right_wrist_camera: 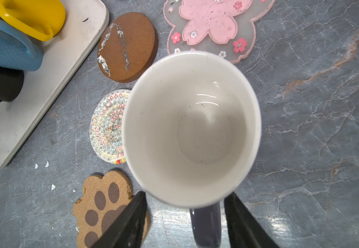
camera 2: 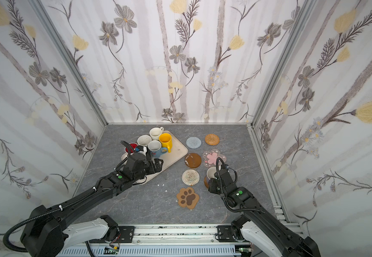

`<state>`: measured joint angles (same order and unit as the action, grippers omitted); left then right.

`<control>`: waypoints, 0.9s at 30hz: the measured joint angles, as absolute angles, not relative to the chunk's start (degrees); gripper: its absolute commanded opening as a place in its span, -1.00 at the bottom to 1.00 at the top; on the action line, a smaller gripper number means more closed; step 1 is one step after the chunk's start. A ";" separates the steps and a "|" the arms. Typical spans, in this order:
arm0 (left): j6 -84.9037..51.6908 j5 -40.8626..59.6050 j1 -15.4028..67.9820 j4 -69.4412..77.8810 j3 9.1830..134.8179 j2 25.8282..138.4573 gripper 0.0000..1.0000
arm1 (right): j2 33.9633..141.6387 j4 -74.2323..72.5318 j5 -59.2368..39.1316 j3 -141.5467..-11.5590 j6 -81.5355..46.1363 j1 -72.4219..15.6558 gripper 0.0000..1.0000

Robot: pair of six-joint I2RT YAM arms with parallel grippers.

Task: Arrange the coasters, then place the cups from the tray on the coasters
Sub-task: 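Carry the lavender mug with right gripper onto the plain brown coaster, then raise the open right gripper off the lavender mug while left gripper reaches the black mug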

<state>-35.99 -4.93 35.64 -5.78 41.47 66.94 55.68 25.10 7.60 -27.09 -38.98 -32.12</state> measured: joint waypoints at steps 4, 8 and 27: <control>-35.97 -4.93 35.00 -5.85 41.67 66.92 1.00 | 54.00 25.19 7.40 -27.03 -39.44 -32.10 0.47; -35.75 -5.30 34.06 -6.55 42.65 66.92 1.00 | 51.22 25.34 6.20 -27.05 -40.07 -32.01 0.53; -27.55 -5.48 24.67 -19.53 50.68 65.32 -0.11 | 54.92 24.25 1.76 -40.49 -31.81 -32.08 0.57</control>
<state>-27.55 -5.48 24.67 -19.53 50.68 65.32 54.92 24.25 1.76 -40.49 -31.81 -32.08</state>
